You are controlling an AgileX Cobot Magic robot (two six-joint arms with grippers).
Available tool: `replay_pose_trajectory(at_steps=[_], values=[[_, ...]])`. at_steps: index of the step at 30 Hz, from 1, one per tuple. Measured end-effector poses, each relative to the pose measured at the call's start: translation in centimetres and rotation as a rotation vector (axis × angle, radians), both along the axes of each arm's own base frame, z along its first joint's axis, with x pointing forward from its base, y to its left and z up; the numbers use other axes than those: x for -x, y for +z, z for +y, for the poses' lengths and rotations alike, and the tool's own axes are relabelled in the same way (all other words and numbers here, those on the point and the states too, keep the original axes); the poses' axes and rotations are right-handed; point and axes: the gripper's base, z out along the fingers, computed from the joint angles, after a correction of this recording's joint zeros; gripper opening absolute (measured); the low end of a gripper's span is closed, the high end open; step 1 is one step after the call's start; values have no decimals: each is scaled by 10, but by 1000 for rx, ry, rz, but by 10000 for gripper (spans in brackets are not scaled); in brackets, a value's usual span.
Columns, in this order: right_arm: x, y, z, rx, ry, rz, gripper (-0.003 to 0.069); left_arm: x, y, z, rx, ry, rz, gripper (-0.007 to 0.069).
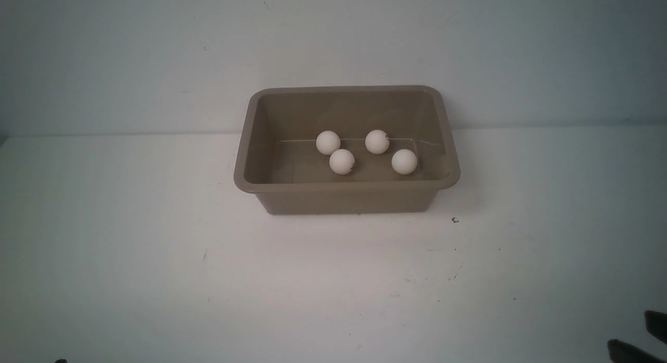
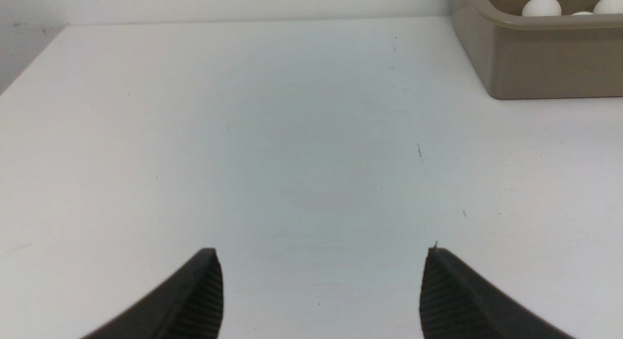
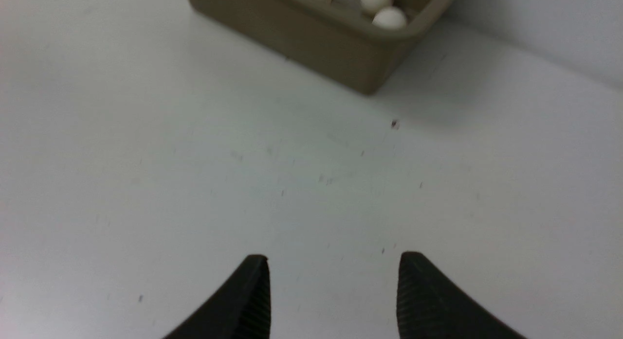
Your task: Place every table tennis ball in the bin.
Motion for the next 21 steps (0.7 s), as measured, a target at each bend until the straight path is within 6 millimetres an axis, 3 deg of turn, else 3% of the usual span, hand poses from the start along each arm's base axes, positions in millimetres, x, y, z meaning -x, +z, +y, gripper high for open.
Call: replay_pose_trajectory(at_steps=[4,7,9,13,21], values=[[-2,0,-5,-16,-52,-119,335,0,0,0,0,0,0,490],[-2,-18,-14,-50,-171,-185,335,0,0,0,0,0,0,490],[1,-39,-21,-87,-266,-175,335,0,0,0,0,0,0,490],[6,-60,-28,-108,-363,-164,335,0,0,0,0,0,0,490],[16,-72,-29,-108,-410,-96,335,0,0,0,0,0,0,490]])
